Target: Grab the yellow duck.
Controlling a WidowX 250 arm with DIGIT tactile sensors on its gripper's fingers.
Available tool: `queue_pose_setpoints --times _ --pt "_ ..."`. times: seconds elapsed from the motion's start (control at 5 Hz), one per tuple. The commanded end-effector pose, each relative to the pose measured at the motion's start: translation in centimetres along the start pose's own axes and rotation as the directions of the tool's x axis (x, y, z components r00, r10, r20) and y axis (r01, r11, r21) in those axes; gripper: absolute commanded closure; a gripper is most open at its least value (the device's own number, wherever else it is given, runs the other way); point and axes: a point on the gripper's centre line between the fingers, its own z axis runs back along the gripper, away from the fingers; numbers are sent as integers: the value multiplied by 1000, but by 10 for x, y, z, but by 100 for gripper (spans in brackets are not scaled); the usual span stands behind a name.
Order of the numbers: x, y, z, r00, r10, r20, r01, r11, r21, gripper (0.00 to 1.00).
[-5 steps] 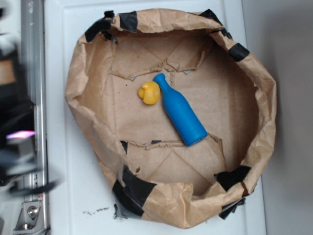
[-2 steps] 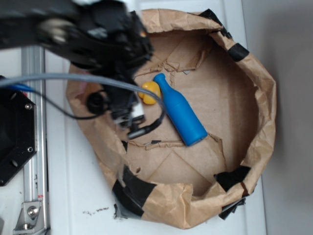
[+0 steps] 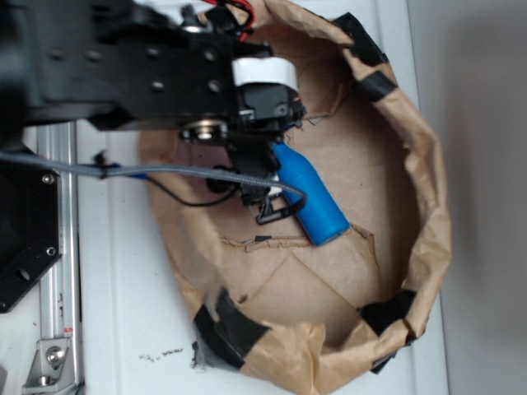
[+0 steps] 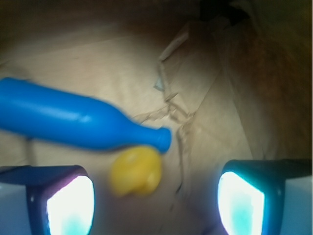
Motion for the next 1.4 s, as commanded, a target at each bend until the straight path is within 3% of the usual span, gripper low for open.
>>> queue_pose_setpoints --times 0.0,0.4,0.8,1.0,1.2 --pt "9 16 1 999 6 35 -5 1000 -6 0" --pt "3 15 2 999 -21 40 21 1000 4 0" --pt "-2 32 4 997 -44 63 42 998 37 0" --pt "3 12 -27 993 -116 -12 117 988 101 0" --pt "-1 -27 -46 973 -227 -53 230 970 76 0"
